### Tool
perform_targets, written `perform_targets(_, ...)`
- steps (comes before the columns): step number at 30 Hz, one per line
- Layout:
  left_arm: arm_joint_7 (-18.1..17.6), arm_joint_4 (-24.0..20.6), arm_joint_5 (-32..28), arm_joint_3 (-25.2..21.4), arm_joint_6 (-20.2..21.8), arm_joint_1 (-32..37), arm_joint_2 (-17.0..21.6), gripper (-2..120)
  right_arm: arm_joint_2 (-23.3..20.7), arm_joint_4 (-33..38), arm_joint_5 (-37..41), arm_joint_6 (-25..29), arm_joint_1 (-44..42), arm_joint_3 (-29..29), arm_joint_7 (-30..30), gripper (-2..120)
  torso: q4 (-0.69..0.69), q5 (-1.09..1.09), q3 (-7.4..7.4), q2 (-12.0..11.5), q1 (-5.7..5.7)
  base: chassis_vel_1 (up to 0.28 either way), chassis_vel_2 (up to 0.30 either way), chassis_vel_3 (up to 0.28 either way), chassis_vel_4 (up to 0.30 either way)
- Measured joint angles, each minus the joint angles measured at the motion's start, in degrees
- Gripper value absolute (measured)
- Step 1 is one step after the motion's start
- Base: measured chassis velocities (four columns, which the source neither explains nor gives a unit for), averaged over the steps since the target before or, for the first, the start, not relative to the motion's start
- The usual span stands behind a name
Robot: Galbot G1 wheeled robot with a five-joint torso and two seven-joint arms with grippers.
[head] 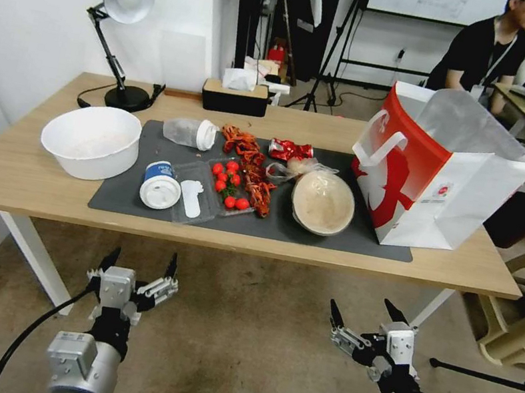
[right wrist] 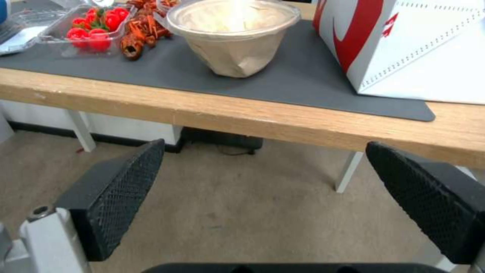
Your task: Pick up the trash from the table and place it into the takeout bag.
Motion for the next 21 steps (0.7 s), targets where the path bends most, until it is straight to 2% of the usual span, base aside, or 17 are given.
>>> perform_targets(2, -1.07, 0.0, -0.73, 0.72, -0.29, 0.35, 0.12, 100, 0.03, -0.04, 0.07, 0.02, 0.02, 0.02, 0.0, 100, 0.04, -0.06, 0.0, 0.0, 0.0, 0.0, 0.0, 0.0, 0.0)
perform_targets(6, -1.52, 0.0, -1.05, 0.97, -0.77, 0.5, 0.28, 100, 0.06, -0.11, 0.24, 0.08, 0.07, 0.08, -0.01, 100, 0.03, -0.02, 0.0, 0.0, 0.0, 0.0, 0.0, 0.0, 0.0)
perform_targets(21, -1.23, -0.09, -1.04, 0.72, -1.6, -0.07, -0.02, 100, 0.2, -0.09, 0.85, 0.14, 0.52, 0.21, 0.59, 100, 0.02, -0.02, 0.0, 0.0, 0.0, 0.0, 0.0, 0.0, 0.0)
